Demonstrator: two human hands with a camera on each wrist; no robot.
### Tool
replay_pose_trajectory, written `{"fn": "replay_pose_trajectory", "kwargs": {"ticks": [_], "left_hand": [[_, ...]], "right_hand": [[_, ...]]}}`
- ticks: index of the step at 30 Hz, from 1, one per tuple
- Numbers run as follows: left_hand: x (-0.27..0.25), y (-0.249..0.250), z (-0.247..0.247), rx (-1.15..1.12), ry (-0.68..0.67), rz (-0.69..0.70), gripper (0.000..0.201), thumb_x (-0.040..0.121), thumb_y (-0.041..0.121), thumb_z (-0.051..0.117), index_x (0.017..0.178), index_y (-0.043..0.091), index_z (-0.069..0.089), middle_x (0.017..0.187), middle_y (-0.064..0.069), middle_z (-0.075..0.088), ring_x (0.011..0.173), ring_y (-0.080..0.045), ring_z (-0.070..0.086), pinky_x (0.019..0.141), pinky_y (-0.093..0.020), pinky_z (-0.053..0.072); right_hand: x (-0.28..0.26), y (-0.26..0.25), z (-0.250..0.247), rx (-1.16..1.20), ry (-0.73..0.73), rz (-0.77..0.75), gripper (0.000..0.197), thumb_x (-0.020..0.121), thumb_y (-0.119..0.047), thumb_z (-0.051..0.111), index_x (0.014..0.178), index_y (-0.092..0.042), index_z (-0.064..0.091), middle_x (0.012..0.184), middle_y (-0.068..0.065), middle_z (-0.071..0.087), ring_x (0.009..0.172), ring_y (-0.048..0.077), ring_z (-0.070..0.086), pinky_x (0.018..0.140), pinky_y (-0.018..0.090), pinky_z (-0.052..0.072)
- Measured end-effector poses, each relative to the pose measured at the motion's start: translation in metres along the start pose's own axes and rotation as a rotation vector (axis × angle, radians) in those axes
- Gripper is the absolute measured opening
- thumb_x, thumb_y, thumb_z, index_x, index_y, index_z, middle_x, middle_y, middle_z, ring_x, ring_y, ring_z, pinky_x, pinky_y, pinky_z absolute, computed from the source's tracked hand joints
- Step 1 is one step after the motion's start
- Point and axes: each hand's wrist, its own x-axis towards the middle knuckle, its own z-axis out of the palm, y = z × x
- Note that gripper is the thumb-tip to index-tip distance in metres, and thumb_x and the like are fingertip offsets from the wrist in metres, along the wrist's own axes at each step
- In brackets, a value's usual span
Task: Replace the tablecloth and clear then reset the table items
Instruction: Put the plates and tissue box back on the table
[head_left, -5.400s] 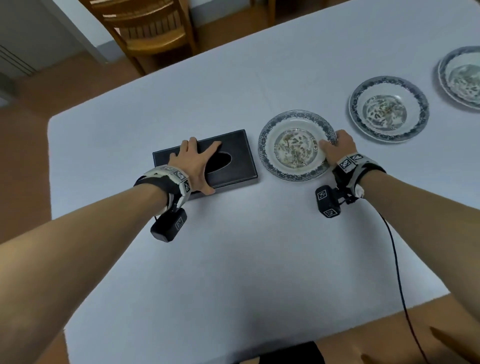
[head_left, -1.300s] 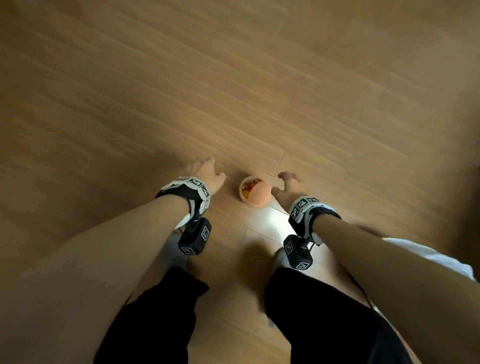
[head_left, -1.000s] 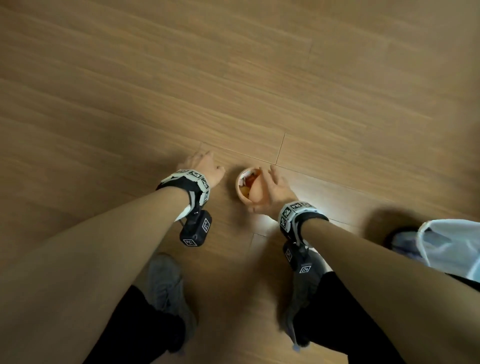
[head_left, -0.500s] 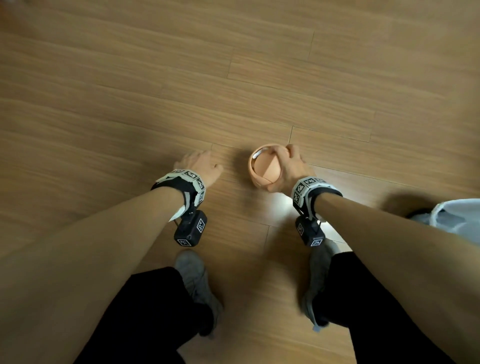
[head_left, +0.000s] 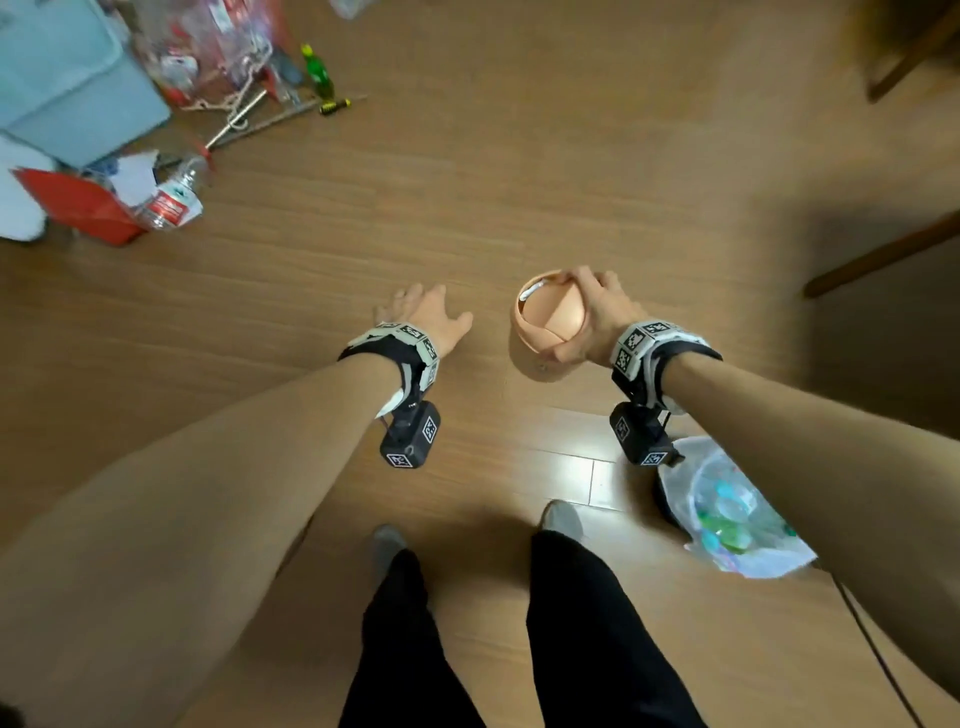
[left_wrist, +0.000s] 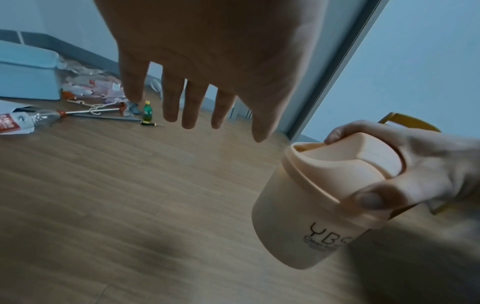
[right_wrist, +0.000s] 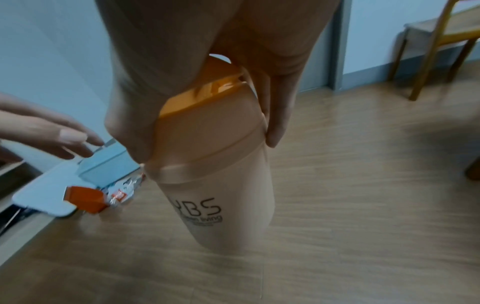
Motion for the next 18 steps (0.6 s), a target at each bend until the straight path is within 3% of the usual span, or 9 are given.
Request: {"fn": "replay_pose_trajectory", "kwargs": {"ticks": [7, 12, 18], "left_hand": [[-0.052, 0.119, -0.087, -0.007, 0.033, 0.113, 0.074, 0.089, 0.062, 0.047, 0.149, 0.02, 0.032, 0.155, -0.011, 0.032, 0.141, -0.033, 0.03, 0.113, -0.054, 0.027], [-0.071, 0.217, -0.115, 0.056, 0.071, 0.347, 0.071, 0.089, 0.06, 0.049, 0.146, 0.018, 0.038, 0.147, -0.011, 0.04, 0.135, -0.032, 0.037, 0.108, -0.05, 0.032], [-0.107, 0.338, -0.12, 0.114, 0.053, 0.551, 0.068, 0.091, 0.058, 0.049, 0.144, 0.017, 0.04, 0.146, -0.011, 0.041, 0.134, -0.033, 0.038, 0.107, -0.049, 0.031]], "right_hand": [[-0.093, 0.032, -0.165, 0.022, 0.137, 0.079, 0.098, 0.039, -0.059, 0.077, 0.126, -0.046, 0.034, 0.124, 0.0, 0.04, 0.104, 0.032, 0.055, 0.087, 0.041, 0.048], [-0.16, 0.081, -0.225, 0.111, 0.308, 0.203, 0.09, 0.041, -0.059, 0.071, 0.123, -0.046, 0.035, 0.119, -0.001, 0.039, 0.095, 0.03, 0.054, 0.085, 0.037, 0.045], [-0.251, 0.165, -0.277, 0.144, 0.396, 0.37, 0.089, 0.051, -0.046, 0.083, 0.123, -0.048, 0.031, 0.128, 0.0, 0.037, 0.105, 0.03, 0.052, 0.092, 0.043, 0.046]]}}
